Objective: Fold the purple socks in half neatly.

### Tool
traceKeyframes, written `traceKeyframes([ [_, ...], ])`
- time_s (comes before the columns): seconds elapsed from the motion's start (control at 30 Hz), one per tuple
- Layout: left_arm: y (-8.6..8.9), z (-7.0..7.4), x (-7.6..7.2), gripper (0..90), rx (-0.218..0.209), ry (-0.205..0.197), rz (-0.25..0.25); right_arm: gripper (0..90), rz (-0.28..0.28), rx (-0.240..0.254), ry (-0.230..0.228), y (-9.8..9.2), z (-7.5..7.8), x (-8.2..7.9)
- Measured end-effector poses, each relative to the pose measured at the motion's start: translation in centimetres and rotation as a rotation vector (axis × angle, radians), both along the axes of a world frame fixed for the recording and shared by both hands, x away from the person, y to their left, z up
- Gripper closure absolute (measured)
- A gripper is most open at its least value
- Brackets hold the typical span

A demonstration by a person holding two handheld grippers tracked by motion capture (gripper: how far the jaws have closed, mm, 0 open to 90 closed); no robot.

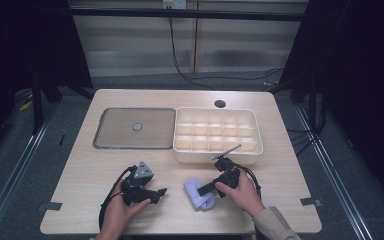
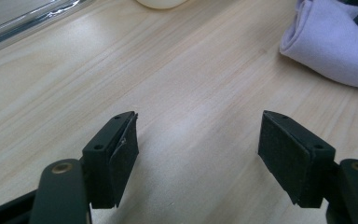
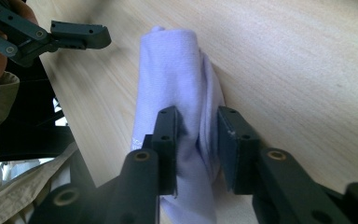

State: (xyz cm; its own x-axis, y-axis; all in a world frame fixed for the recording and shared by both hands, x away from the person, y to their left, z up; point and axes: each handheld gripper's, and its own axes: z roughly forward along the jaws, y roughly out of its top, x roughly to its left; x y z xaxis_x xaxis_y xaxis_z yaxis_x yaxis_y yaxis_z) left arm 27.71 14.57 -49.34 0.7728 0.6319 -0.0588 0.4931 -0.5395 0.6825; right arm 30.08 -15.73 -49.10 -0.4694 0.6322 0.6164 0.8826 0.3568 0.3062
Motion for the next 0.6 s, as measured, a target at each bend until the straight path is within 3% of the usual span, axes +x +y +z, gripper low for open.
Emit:
traceKeyframes([
  [0.3,0.2,-0.4,0.0,25.9,0.004,-0.01,-0.003,81.6,0.01,0.006,0.002,-0.3,0.5,0.1],
  [0.6,0.2,-0.9,0.1,24.3,0.001,-0.03,0.0,82.8,0.001,-0.006,-0.027,-1.2,1.6,0.4],
])
